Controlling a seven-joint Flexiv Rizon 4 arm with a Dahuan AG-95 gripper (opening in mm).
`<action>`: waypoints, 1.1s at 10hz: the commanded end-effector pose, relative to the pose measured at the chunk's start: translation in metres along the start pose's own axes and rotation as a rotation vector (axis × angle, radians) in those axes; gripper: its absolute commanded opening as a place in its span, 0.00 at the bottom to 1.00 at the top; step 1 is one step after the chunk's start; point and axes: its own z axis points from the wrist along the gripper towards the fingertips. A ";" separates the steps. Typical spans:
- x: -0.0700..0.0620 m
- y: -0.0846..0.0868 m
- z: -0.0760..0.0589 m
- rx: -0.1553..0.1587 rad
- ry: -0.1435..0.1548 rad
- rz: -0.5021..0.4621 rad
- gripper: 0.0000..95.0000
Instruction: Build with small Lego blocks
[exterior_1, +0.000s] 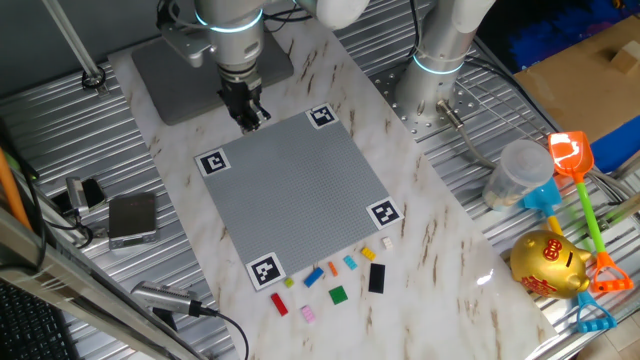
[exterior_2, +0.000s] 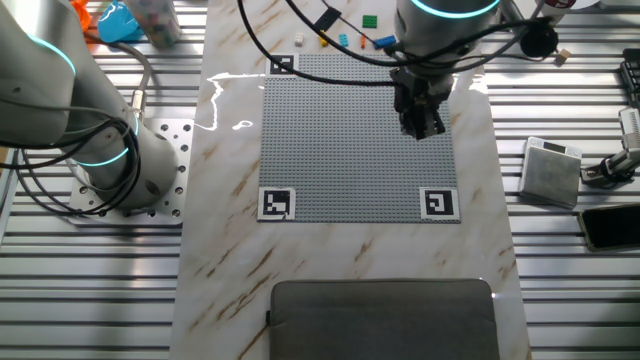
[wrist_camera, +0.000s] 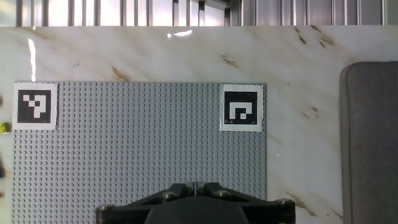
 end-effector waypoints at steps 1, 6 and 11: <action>-0.001 0.000 0.001 -0.005 0.002 -0.082 0.00; -0.001 0.000 0.001 -0.042 -0.015 -0.291 0.00; -0.001 0.000 0.001 -0.043 -0.013 -0.352 0.00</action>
